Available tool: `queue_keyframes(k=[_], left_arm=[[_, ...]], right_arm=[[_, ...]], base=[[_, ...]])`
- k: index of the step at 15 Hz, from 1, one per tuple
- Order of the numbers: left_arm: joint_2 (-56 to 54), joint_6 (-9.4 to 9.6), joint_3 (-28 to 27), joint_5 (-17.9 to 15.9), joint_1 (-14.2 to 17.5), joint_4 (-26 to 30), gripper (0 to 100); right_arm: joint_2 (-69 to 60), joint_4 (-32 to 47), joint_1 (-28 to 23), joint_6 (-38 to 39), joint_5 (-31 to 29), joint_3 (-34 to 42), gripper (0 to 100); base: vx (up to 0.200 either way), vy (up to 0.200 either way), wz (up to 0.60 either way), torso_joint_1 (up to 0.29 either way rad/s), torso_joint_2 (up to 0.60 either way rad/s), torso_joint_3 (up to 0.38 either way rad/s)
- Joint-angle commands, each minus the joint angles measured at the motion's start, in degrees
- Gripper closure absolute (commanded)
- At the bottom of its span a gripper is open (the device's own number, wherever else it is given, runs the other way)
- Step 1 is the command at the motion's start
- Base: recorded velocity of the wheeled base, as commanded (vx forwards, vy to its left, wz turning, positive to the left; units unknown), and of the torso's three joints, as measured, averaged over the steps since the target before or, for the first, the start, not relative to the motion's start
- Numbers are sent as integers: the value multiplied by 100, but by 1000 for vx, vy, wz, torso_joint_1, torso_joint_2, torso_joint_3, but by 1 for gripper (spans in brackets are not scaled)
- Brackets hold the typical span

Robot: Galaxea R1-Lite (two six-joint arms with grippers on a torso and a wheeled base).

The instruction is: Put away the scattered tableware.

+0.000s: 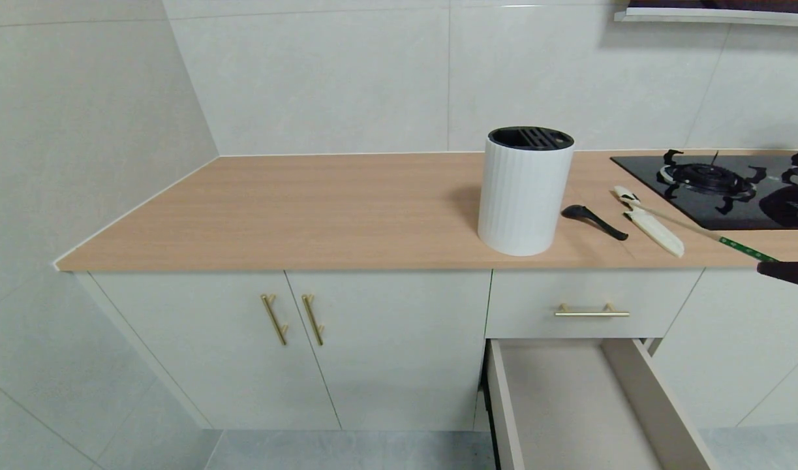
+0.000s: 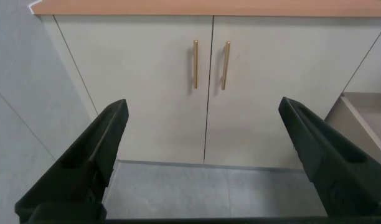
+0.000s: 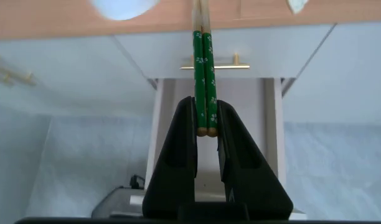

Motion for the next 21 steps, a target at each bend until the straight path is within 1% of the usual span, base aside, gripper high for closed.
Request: queue_keyframes(k=[1,4,9,12,15,21], left_arm=[[2,-2,0,4,-5,0,0],[2,-2,0,4,4,0,0],[2,-2,0,4,4,0,0],[2,-2,0,4,4,0,0],[2,-2,0,4,-5,0,0],[2,-2,0,4,4,0,0]], right_arm=[[-286,120,36,-122,45,139,100],[-304,419,457,-192,160,174,100],[-198,463,853,-253,160,376,100],[-128,463,870,-438,151,464,100],[-31,445,879,-447,151,508,100],[241,427,870,-447,133,543,100]], base=[[0,0,0,0,0,0],[0,0,0,0,0,0],[0,0,0,0,0,0],[0,0,0,0,0,0],[0,0,0,-15,45,25],[0,0,0,-172,420,242]])
